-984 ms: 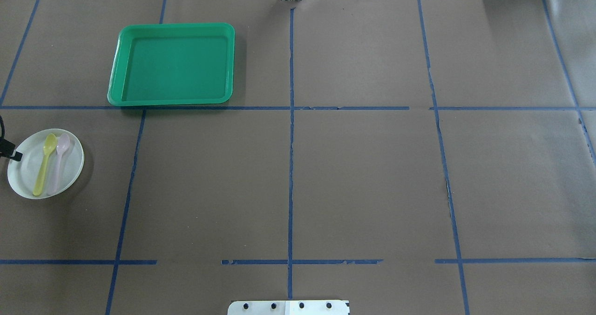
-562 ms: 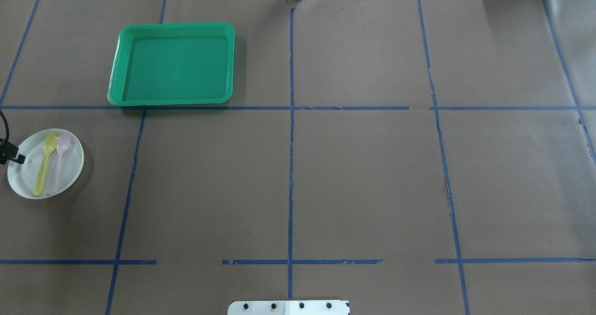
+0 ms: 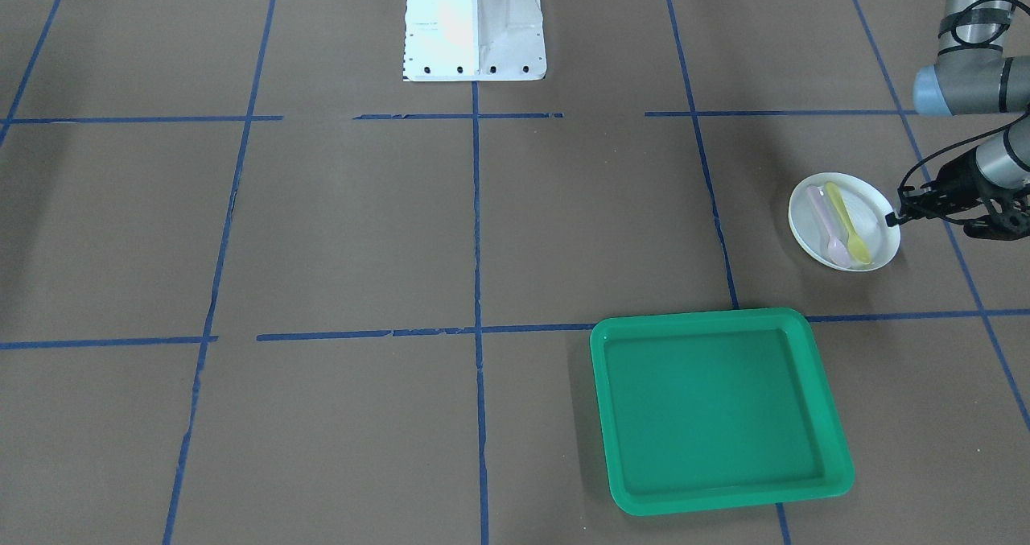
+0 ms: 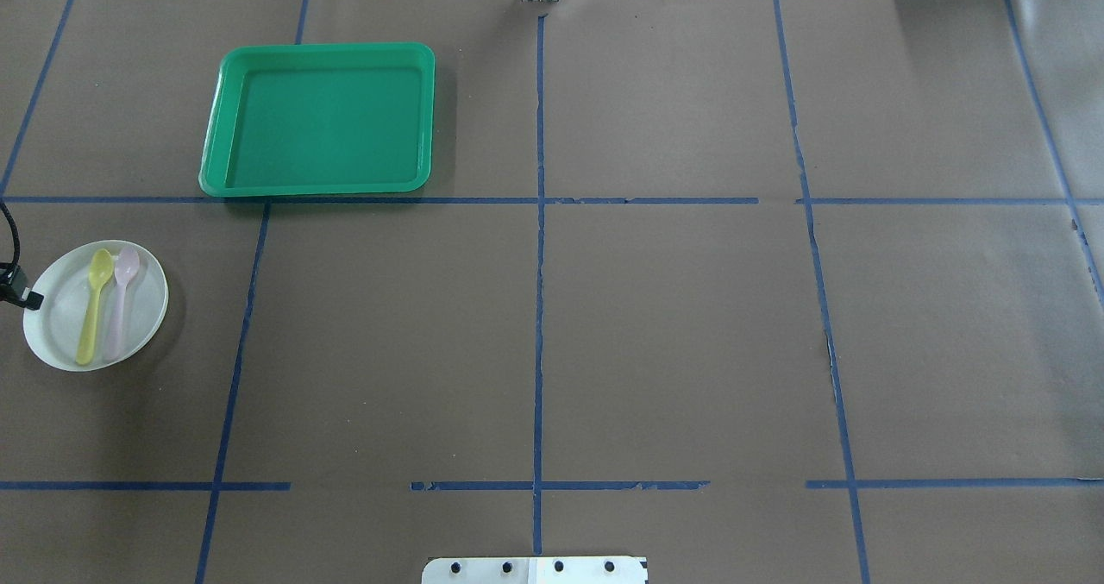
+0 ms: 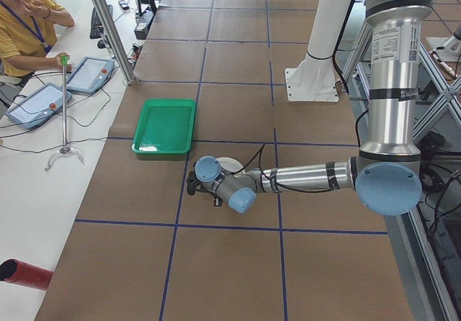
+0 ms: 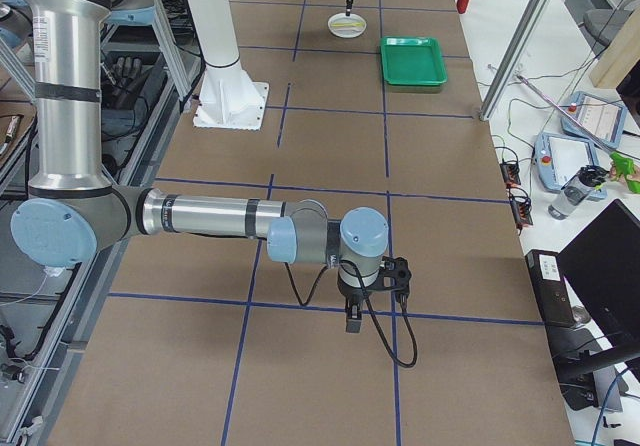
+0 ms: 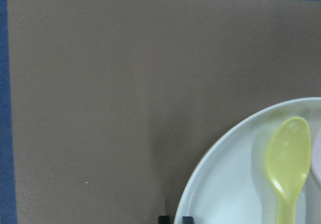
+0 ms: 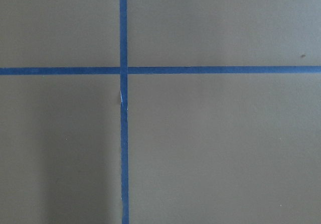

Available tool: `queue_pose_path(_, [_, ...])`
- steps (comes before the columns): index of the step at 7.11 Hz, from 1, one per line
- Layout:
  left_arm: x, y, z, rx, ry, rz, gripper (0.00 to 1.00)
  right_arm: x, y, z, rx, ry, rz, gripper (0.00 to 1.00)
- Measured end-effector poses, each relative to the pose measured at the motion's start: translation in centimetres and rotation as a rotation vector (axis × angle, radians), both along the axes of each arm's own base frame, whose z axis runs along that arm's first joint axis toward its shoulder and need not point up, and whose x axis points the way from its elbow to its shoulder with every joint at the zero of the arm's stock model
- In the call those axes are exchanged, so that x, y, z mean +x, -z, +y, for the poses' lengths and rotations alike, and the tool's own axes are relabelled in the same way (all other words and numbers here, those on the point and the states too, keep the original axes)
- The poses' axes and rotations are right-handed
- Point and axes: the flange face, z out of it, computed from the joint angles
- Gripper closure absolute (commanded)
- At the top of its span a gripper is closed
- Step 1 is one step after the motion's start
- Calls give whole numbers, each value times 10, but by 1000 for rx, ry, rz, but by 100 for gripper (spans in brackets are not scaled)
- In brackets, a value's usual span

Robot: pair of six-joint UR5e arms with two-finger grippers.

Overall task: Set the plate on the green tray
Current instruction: 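Lift the white plate with the left gripper and carry it over the green tray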

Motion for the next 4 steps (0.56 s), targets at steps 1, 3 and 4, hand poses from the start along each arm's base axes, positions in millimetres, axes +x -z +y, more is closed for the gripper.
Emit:
queue_pose_path(1, [1, 14, 2, -5, -25, 49, 100, 0, 0, 0, 0, 0, 0, 0])
queue_pose_path(3, [-6, 53, -7, -34, -44, 160, 100, 0, 0, 0, 0, 0, 0, 0])
queue_pose_path(4, [-5, 76, -24, -58, -19, 185, 100, 0, 0, 0, 0, 0, 0, 0])
